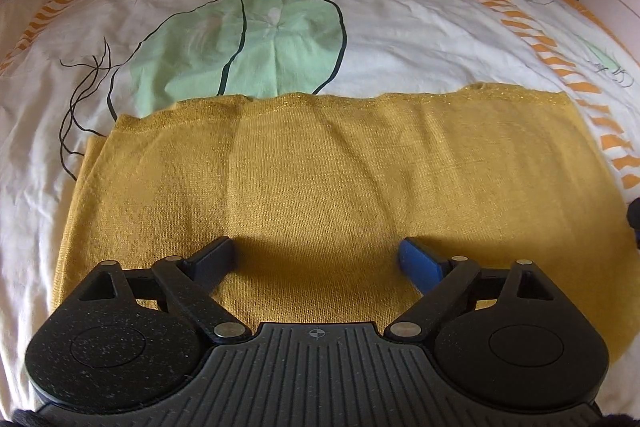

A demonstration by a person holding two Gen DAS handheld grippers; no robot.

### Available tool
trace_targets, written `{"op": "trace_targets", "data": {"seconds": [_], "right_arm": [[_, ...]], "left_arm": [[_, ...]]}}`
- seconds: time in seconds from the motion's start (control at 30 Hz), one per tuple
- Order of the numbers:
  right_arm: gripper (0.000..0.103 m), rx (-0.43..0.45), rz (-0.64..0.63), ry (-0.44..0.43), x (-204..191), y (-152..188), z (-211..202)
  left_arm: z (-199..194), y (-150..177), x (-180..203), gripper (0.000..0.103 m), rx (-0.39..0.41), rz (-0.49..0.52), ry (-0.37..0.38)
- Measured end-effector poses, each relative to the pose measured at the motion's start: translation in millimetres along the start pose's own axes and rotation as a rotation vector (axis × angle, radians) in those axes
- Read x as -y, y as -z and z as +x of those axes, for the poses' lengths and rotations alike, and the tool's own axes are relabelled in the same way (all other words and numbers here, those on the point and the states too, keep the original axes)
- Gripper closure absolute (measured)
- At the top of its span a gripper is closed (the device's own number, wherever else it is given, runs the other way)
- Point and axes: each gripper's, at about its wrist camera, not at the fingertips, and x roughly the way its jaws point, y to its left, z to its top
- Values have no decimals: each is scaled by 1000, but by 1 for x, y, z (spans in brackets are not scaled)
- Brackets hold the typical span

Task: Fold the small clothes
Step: 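Grasp the sweater's side edge with the right gripper, then fold the held edge over the sweater with the right gripper and release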

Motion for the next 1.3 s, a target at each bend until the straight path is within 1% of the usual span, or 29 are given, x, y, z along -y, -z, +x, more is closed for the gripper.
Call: {"op": "trace_targets", "data": {"seconds": [0.13, 0.2, 0.3, 0.37, 0.43, 0.47, 0.5, 0.53, 0.7, 0.77, 0.87, 0.93, 1.0, 1.07, 1.2, 1.3], "right_arm": [[0, -70, 36, -33, 3, -14, 4], [0, -119, 43, -46, 2, -21, 10], [1, -172, 43, -57, -1, -29, 19], [15, -194, 44, -47, -4, -32, 26], [50, -221, 66, -40, -5, -33, 34], [57, -238, 85, -35, -4, -32, 38], [65, -250, 94, -18, -5, -31, 42], [68, -253, 78, 9, -9, -30, 44], [74, -248, 6, 133, -35, -29, 43], [74, -259, -38, 207, -48, -32, 43], [76, -269, -78, 270, -68, -33, 42], [77, -271, -96, 298, -83, -36, 43], [77, -274, -123, 312, -99, -39, 45], [78, -278, -147, 302, -119, -43, 47], [79, -291, -228, 272, -164, -47, 57], [79, -323, -281, 244, -197, -42, 77]], "left_arm": [[4, -2, 1, 5, 2, -1, 0], [7, -3, 1, 1, 1, -8, 9], [8, -5, 0, 1, -7, -10, 14], [7, -7, -2, 2, -15, -14, 30], [-2, -6, -11, 7, -3, -48, 64], [-8, -5, -17, 18, 3, -61, 75], [-15, -3, -23, 21, 4, -68, 80], [-22, -1, -29, 21, 7, -74, 81], [-63, 19, -77, 21, 37, -127, 42], [-76, 25, -96, 21, 51, -143, 22], [-89, 29, -123, 21, 80, -165, -26], [-91, 29, -139, 21, 97, -194, -44], [-91, 29, -156, 21, 99, -242, -40], [-91, 30, -169, 21, 88, -273, -30], [-95, 33, -184, 21, 84, -279, -16], [-97, 38, -192, 21, 84, -299, -12]]}}
